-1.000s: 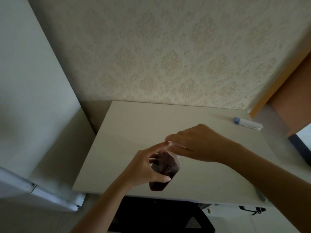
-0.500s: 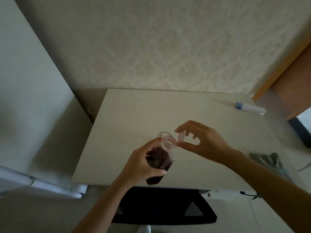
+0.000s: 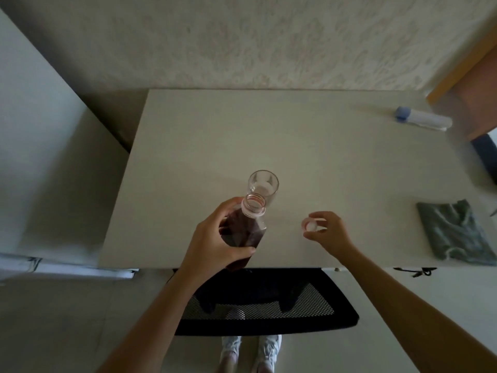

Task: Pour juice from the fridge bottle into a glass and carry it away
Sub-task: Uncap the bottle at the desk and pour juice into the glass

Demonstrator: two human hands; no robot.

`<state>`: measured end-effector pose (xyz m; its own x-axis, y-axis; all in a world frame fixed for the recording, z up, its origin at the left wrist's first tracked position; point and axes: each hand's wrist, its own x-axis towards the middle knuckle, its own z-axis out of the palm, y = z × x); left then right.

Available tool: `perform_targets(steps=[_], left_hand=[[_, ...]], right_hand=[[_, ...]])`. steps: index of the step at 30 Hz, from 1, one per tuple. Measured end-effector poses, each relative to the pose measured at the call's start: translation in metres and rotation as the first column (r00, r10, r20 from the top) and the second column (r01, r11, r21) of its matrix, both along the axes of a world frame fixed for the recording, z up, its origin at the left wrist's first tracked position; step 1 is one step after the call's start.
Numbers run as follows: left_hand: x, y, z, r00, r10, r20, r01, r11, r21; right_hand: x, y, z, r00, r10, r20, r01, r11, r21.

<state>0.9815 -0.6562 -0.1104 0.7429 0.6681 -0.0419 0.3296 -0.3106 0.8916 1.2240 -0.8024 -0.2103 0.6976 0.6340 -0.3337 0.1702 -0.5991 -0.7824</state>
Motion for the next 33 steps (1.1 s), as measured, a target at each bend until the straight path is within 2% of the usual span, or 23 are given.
perform_targets(steps=[5, 9, 12, 15, 17, 20, 23, 33], left_hand=[[-0.005, 0.002, -0.009, 1.0, 0.0, -0.008, 0.0, 1.0, -0.02], [-0.007, 0.006, -0.013, 1.0, 0.028, -0.003, -0.028, 1.0, -0.007], [-0.01, 0.012, -0.014, 0.999, 0.051, -0.008, -0.051, 0.999, 0.018], [-0.014, 0.021, -0.011, 0.997, 0.073, -0.018, -0.072, 0.997, 0.038], [-0.015, 0.028, -0.007, 0.997, 0.079, -0.026, -0.077, 0.995, 0.066], [-0.017, 0.039, -0.002, 0.996, 0.09, -0.03, -0.087, 0.992, 0.089], [-0.021, 0.048, -0.001, 0.994, 0.098, -0.039, -0.093, 0.988, 0.122], [-0.026, 0.068, -0.006, 0.989, 0.125, -0.084, -0.107, 0.975, 0.193]], right_hand=[[0.002, 0.003, -0.015, 0.993, 0.017, 0.116, -0.009, 0.997, -0.07], [0.002, 0.004, -0.013, 0.989, 0.006, 0.149, 0.014, 0.991, -0.131], [-0.005, 0.012, -0.001, 0.976, 0.061, 0.208, -0.009, 0.97, -0.241], [-0.017, 0.039, 0.018, 0.953, 0.101, 0.285, -0.061, 0.988, -0.144], [-0.025, 0.064, 0.025, 0.965, 0.12, 0.233, -0.115, 0.993, -0.036], [-0.035, 0.101, 0.03, 0.979, 0.155, 0.131, -0.161, 0.986, 0.036], [-0.042, 0.123, 0.028, 0.968, 0.21, 0.135, -0.217, 0.976, 0.034], [-0.037, 0.13, 0.028, 0.961, 0.169, 0.22, -0.171, 0.985, -0.008]])
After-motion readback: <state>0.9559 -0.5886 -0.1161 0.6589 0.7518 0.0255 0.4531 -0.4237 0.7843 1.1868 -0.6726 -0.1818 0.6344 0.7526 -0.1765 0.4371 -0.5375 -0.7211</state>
